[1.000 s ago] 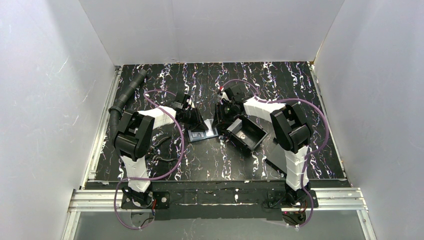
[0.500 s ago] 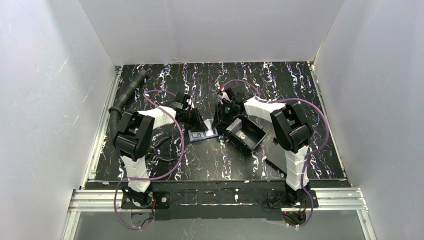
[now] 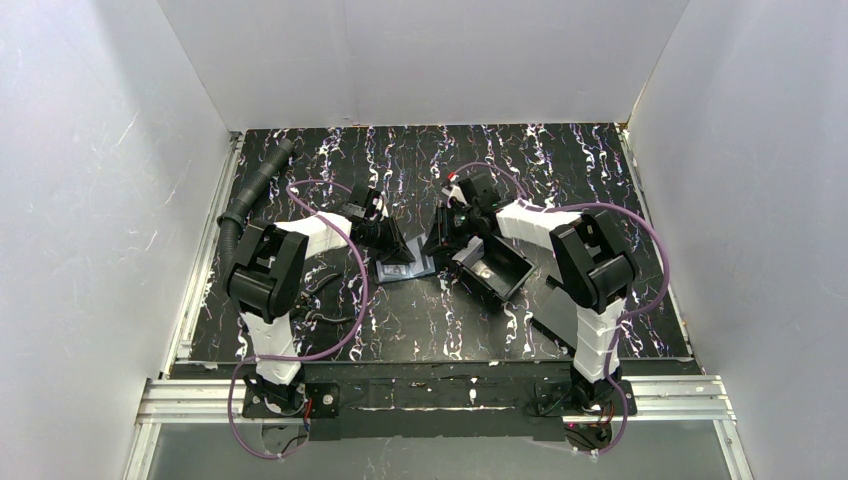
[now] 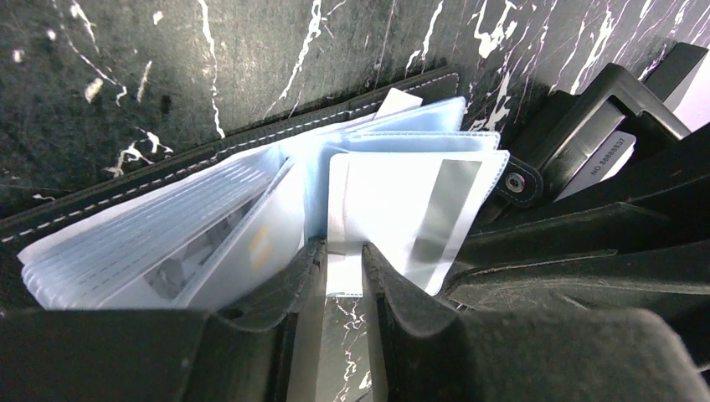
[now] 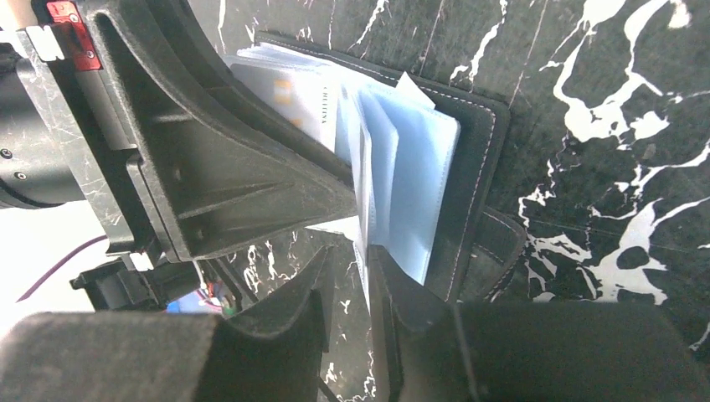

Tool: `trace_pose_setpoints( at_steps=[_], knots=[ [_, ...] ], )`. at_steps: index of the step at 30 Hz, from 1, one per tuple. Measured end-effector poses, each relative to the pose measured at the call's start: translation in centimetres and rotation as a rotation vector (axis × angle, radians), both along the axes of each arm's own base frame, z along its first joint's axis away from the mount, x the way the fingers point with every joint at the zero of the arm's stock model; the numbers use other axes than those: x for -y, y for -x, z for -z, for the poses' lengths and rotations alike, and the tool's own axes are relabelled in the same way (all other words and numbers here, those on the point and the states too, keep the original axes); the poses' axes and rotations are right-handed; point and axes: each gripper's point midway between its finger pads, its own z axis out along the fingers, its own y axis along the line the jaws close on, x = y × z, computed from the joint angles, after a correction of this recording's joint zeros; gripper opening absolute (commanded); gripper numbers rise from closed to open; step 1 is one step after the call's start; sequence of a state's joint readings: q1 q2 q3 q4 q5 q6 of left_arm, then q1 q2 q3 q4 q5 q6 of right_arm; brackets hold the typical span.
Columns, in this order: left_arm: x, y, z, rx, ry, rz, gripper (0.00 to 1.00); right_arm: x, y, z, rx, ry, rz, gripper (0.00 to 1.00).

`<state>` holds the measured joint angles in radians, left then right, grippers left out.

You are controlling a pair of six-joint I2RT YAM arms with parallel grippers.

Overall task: Put the credit cards into the card holder
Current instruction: Turn over the card holder at the center of the board.

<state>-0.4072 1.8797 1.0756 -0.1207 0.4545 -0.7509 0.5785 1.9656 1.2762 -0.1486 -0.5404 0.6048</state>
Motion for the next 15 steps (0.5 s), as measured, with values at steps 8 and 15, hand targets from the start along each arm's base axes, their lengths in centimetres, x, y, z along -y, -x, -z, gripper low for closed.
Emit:
trace_pose_setpoints(
  at_steps=[8, 15],
  knots=[
    [-0.1, 0.2, 0.0, -0.007, -0.006, 0.003, 0.19, -0.6, 0.4, -0.3, -0.043, -0.068, 0.025, 0.38],
    [-0.2, 0.2, -0.1, -0.006, -0.004, 0.001, 0.19, -1.2, 0.5, -0.9, -0.036, -0.105, 0.019, 0.32]
  ],
)
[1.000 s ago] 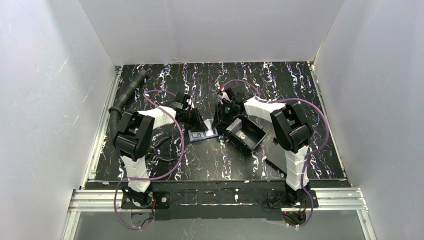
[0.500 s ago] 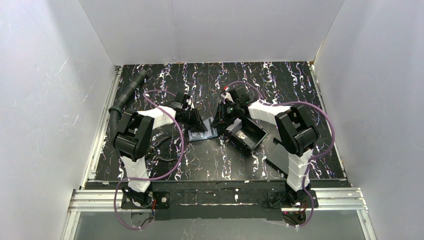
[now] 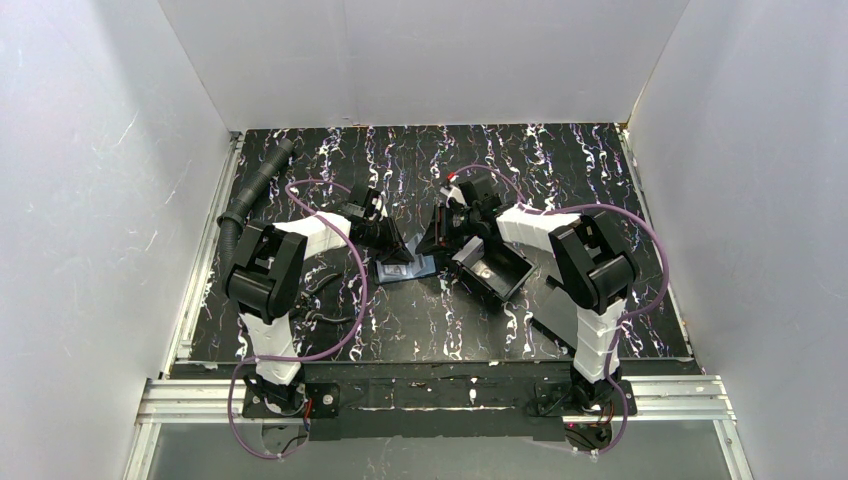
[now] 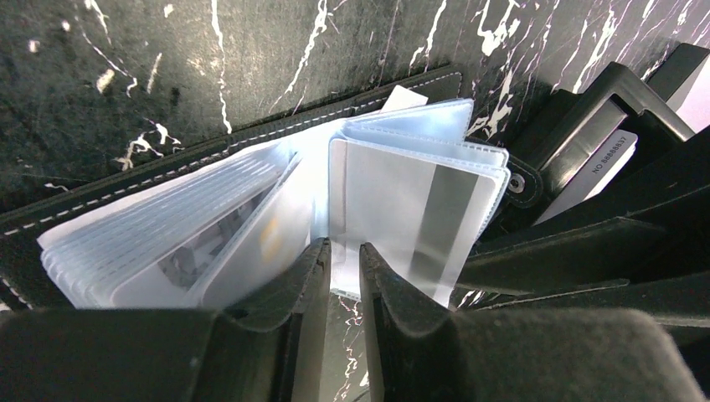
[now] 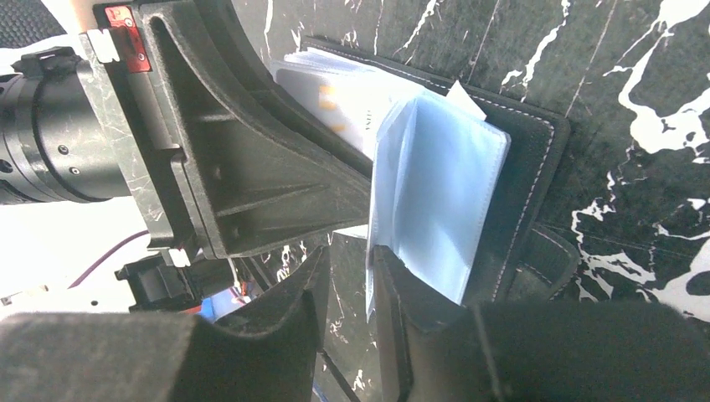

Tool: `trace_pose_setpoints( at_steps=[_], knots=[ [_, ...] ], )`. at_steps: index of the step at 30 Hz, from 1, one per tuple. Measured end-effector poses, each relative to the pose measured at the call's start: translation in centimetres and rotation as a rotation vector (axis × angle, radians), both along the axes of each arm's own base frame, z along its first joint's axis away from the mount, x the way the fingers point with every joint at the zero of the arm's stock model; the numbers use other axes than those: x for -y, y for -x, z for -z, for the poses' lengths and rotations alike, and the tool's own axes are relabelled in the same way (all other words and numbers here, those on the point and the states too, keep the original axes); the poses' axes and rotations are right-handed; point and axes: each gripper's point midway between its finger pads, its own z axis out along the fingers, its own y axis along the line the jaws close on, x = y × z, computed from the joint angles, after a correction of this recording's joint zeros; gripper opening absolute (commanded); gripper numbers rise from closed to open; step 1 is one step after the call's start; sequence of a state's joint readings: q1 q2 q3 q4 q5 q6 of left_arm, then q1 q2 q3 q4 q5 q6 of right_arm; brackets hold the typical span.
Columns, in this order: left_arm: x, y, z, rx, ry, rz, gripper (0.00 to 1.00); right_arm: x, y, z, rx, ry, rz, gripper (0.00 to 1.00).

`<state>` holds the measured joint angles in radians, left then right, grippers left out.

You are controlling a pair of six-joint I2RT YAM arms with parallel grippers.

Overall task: Put the credit cards into the card holder
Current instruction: Turn over the card holder at the center of the board.

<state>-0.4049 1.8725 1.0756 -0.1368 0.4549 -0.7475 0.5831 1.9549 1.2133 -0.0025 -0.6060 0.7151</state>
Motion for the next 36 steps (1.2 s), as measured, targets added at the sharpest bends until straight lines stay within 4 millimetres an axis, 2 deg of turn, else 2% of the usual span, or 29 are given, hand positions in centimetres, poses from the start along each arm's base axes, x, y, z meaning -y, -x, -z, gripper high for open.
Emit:
trace_pose_setpoints(
  at_steps=[4, 9, 11, 14, 21, 28, 30, 31, 32, 33, 34, 36],
  knots=[
    [0.0, 0.0, -0.1, 0.001, 0.001, 0.0, 0.19, 0.0, -0.1, 0.0, 0.004, -0.002, 0.001, 0.32],
    [0.0, 0.0, -0.1, 0.001, 0.0, 0.001, 0.19, -0.1, 0.1, 0.3, 0.021, 0.017, -0.008, 0.41],
    [0.0, 0.0, -0.1, 0.002, 0.0, 0.002, 0.2, -0.1, 0.3, 0.4, 0.026, 0.028, -0.016, 0.41],
    [0.0, 0.1, -0.1, 0.003, -0.001, 0.004, 0.21, -0.4, 0.5, 0.5, 0.036, 0.039, -0.027, 0.33],
    [0.0, 0.1, -1.1, 0.021, 0.005, 0.009, 0.32, 0.0, 0.3, 1.0, 0.061, 0.089, -0.027, 0.09],
    [-0.3, -0.2, -4.5, 0.093, 0.036, 0.007, 0.34, 0.5, 0.2, 1.5, 0.079, 0.137, -0.033, 0.06],
    [-0.9, -0.2, -5.5, 0.108, 0.042, -0.001, 0.35, 0.8, 0.1, 1.6, 0.087, 0.159, -0.037, 0.15],
    [-1.7, -0.2, -6.6, 0.128, 0.044, -0.013, 0.36, 0.9, -0.1, 1.4, 0.1, 0.177, -0.042, 0.23],
    [-2.2, -0.2, -6.8, 0.134, 0.043, -0.021, 0.37, 0.8, -0.3, 1.1, 0.114, 0.188, -0.052, 0.32],
    [-2.7, -0.2, -6.9, 0.135, 0.044, -0.03, 0.37, 0.8, -0.3, 0.9, 0.116, 0.19, -0.057, 0.39],
    [-4.5, 0.5, -6.5, 0.113, 0.037, -0.055, 0.36, 0.5, -0.2, 0.6, 0.126, 0.186, -0.067, 0.41],
    [-6.0, 0.4, -6.2, 0.095, 0.03, -0.082, 0.32, -0.1, -0.2, 0.3, 0.128, 0.177, -0.077, 0.47]
  ],
)
